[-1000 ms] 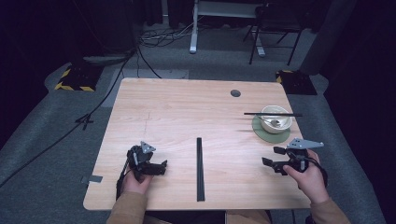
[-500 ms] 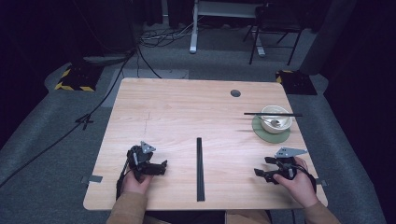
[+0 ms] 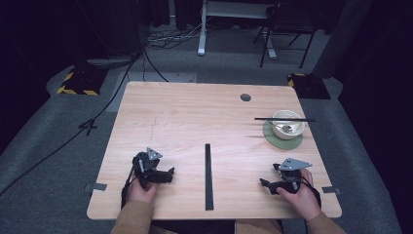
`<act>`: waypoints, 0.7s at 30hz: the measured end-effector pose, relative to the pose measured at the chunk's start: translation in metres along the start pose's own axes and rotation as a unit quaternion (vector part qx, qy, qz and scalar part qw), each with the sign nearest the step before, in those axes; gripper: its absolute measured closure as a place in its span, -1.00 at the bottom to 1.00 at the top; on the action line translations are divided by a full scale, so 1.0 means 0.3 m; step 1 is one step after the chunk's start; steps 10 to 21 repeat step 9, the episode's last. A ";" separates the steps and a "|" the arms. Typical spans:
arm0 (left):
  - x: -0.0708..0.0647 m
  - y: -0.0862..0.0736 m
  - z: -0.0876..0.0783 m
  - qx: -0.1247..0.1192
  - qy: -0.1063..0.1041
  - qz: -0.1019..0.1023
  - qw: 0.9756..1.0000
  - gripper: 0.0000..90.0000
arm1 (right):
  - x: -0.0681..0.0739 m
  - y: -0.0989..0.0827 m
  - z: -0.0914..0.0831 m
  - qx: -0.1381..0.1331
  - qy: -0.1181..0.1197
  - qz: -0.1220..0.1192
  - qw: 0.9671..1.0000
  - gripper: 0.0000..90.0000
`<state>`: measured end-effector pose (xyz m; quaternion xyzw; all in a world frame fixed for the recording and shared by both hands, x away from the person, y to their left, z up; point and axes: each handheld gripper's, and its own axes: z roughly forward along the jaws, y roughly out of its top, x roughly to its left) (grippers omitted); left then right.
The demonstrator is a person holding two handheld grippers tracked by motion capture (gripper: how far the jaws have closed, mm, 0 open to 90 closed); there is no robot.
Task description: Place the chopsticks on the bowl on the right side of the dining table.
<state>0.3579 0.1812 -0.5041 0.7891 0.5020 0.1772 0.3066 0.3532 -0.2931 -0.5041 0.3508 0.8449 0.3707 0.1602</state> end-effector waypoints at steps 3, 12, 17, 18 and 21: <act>0.000 0.000 0.000 0.000 0.000 0.000 1.000 -0.99 | 0.004 0.003 0.003 0.001 -0.004 0.004 1.000 -0.70; 0.000 0.000 0.000 0.000 0.000 0.000 1.000 -0.99 | 0.003 0.005 0.006 0.001 -0.001 0.000 1.000 -0.70; 0.000 0.000 0.000 0.000 0.000 0.000 1.000 -0.99 | 0.003 0.005 0.006 0.001 -0.001 0.000 1.000 -0.70; 0.000 0.000 0.000 0.000 0.000 0.000 1.000 -0.99 | 0.003 0.005 0.006 0.001 -0.001 0.000 1.000 -0.70; 0.000 0.000 0.000 0.000 0.000 0.000 1.000 -0.99 | 0.003 0.005 0.006 0.001 -0.001 0.000 1.000 -0.70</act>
